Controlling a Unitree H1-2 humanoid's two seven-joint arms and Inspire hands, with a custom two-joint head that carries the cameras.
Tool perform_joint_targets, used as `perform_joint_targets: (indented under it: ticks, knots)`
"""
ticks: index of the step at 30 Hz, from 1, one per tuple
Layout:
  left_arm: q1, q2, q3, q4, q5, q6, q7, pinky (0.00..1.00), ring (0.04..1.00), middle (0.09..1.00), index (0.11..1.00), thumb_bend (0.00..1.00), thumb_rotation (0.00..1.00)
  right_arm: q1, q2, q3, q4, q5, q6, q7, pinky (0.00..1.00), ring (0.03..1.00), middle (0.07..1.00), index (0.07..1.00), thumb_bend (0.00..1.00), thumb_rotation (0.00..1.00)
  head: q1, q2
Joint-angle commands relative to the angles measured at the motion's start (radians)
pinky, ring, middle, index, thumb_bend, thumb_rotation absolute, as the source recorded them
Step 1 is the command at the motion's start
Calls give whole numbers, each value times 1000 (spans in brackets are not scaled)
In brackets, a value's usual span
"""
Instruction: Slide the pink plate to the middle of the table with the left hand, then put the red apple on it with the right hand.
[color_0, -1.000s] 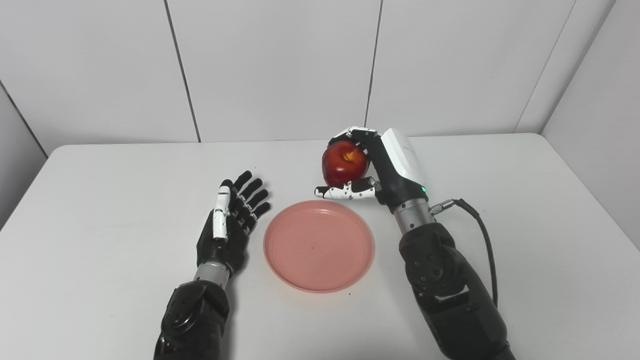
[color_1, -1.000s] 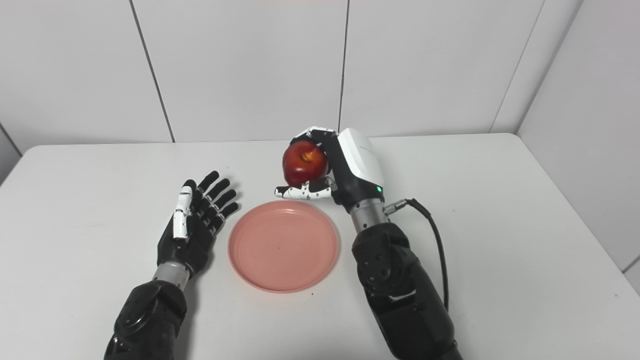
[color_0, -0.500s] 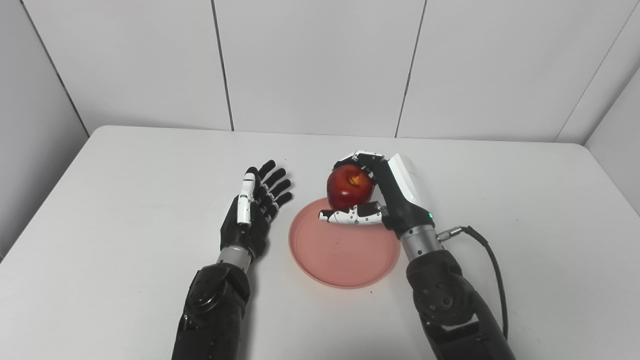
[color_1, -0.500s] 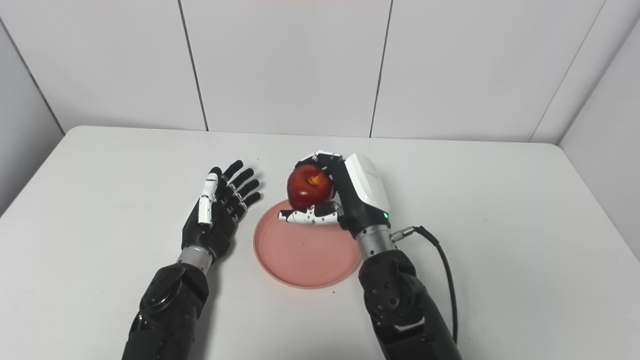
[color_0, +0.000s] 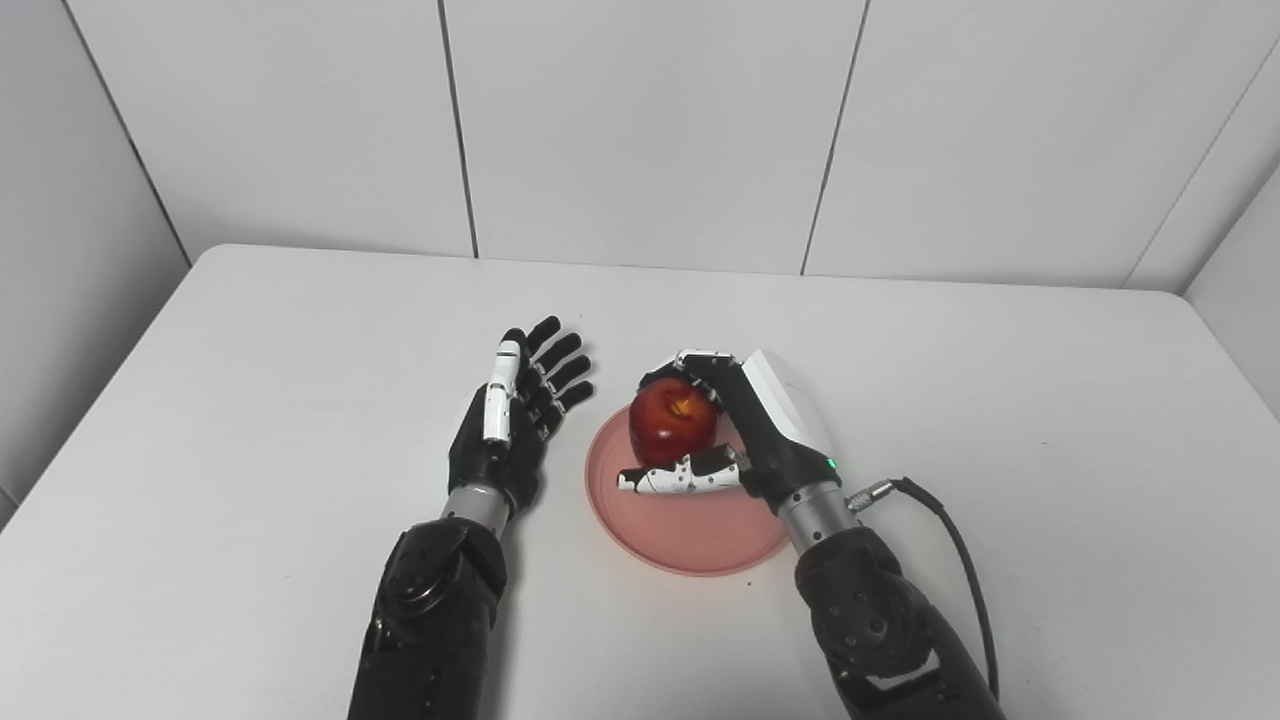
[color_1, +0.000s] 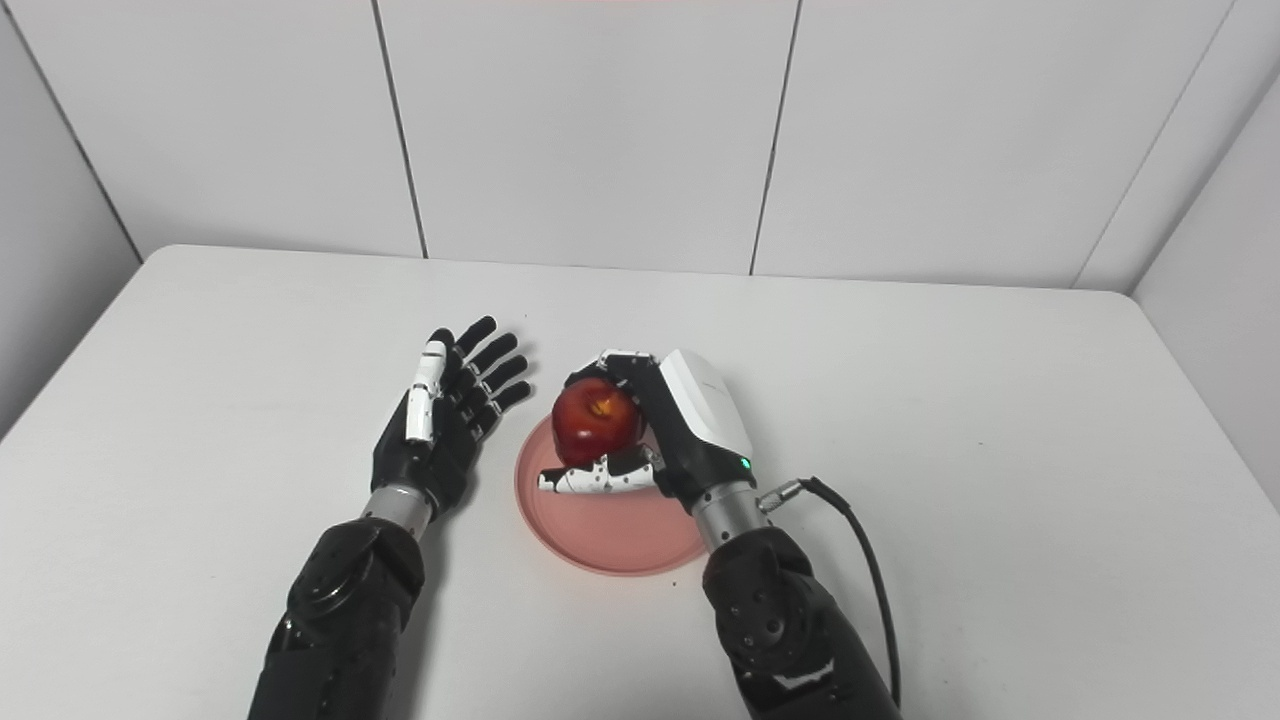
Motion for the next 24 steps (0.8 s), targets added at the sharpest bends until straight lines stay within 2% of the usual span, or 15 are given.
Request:
perform_joint_targets:
  ticks: [1, 24]
  knots:
    - [-16, -3, -4, 6, 11, -1, 7, 828, 846, 860, 854, 368, 1000, -30, 15, 0, -3, -1, -61, -14, 305, 383, 466, 486, 515, 125, 1, 2]
    - [-15, -10, -11, -11, 12, 8, 15, 828, 846, 855, 847, 377, 1000, -29, 4, 16, 60, -31, -74, -20, 292, 375, 464, 486, 516, 127, 3, 25]
